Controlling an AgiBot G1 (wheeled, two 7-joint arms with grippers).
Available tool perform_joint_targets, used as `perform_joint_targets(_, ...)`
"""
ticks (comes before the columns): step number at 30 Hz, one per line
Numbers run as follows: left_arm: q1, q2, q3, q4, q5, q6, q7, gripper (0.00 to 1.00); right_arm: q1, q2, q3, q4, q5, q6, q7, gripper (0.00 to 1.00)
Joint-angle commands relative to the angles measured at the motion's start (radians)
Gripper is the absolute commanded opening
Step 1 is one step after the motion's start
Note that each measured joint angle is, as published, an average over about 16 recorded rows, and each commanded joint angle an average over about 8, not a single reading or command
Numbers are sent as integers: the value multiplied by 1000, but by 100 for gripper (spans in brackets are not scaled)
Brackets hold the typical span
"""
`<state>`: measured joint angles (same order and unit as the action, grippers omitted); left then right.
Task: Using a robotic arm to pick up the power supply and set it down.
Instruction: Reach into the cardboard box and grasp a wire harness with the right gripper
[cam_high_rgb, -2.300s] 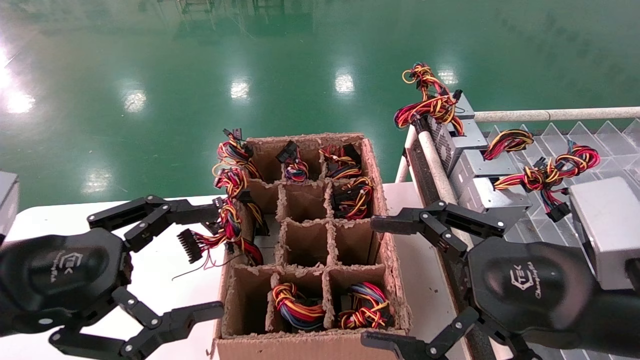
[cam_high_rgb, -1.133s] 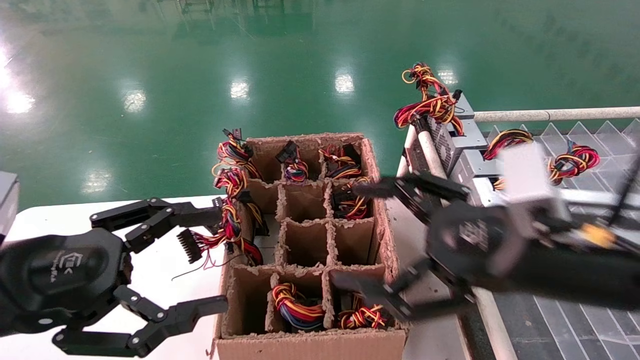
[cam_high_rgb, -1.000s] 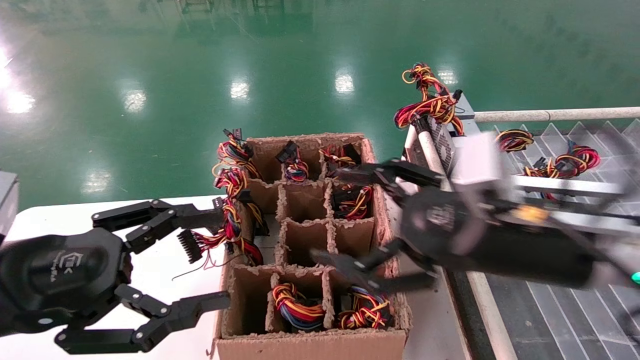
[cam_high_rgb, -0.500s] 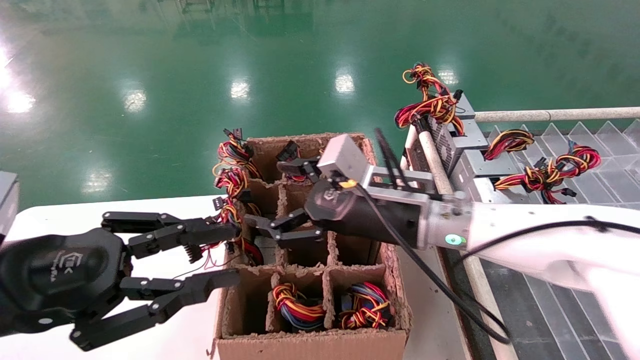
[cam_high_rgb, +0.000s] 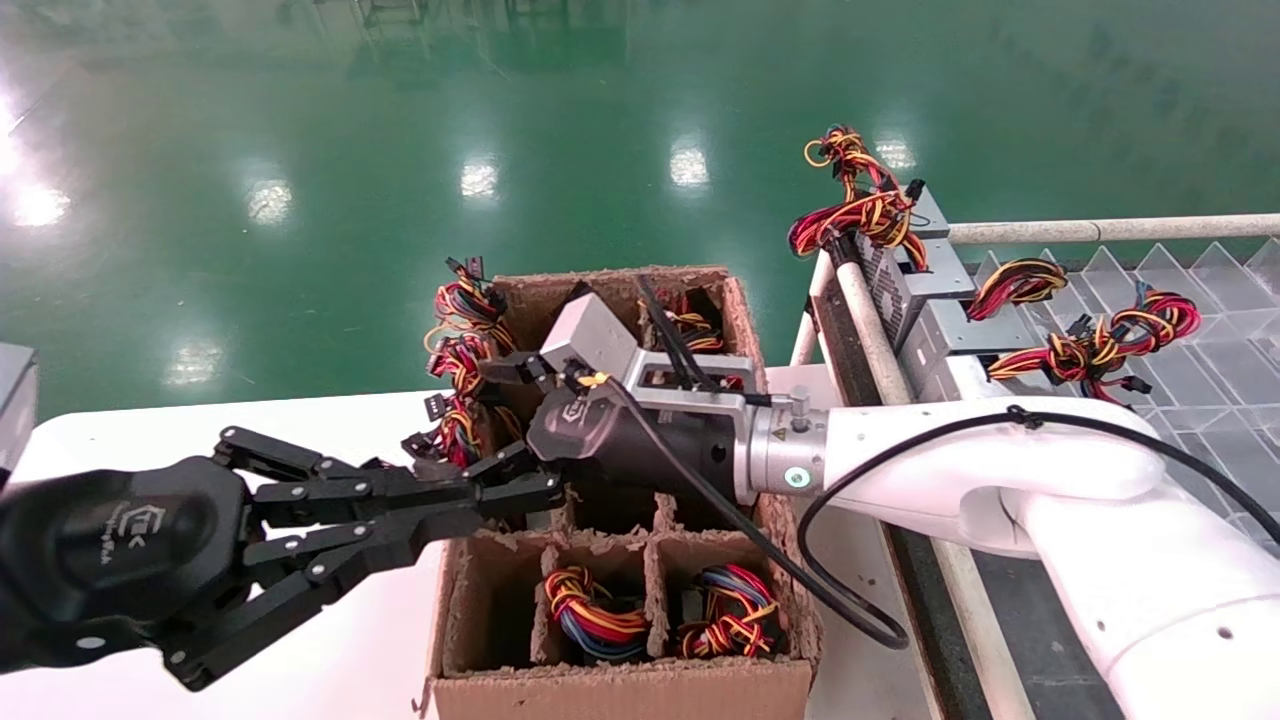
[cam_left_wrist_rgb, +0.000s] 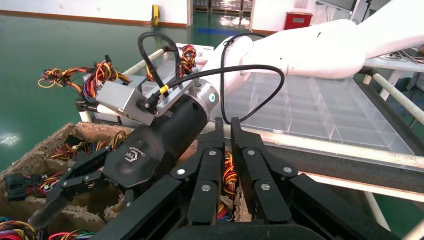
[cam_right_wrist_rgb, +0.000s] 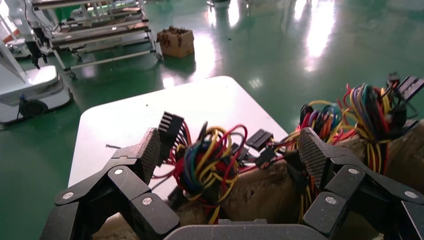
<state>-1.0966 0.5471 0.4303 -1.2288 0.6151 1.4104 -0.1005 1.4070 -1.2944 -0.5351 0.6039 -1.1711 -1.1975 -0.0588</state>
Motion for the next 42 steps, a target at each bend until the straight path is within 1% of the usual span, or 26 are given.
perform_joint_targets(1, 0, 0, 0, 0, 0, 0, 0, 0, 12, -13, -5, -33, -5, -7, -13, 0)
perform_joint_targets(8, 0, 0, 0, 0, 0, 0, 0, 0, 24, -19, -20, -67, -15, -40, -34, 0)
perform_joint_targets(16, 0, 0, 0, 0, 0, 0, 0, 0, 14, -13, -29, -53, -18, -53, -28, 0)
perform_joint_targets(30, 0, 0, 0, 0, 0, 0, 0, 0, -20, 13, -32, 5, -19, -33, 26, 0)
perform_joint_targets(42, 0, 0, 0, 0, 0, 0, 0, 0, -36, 23, -24, 34, -14, -1, 46, 0)
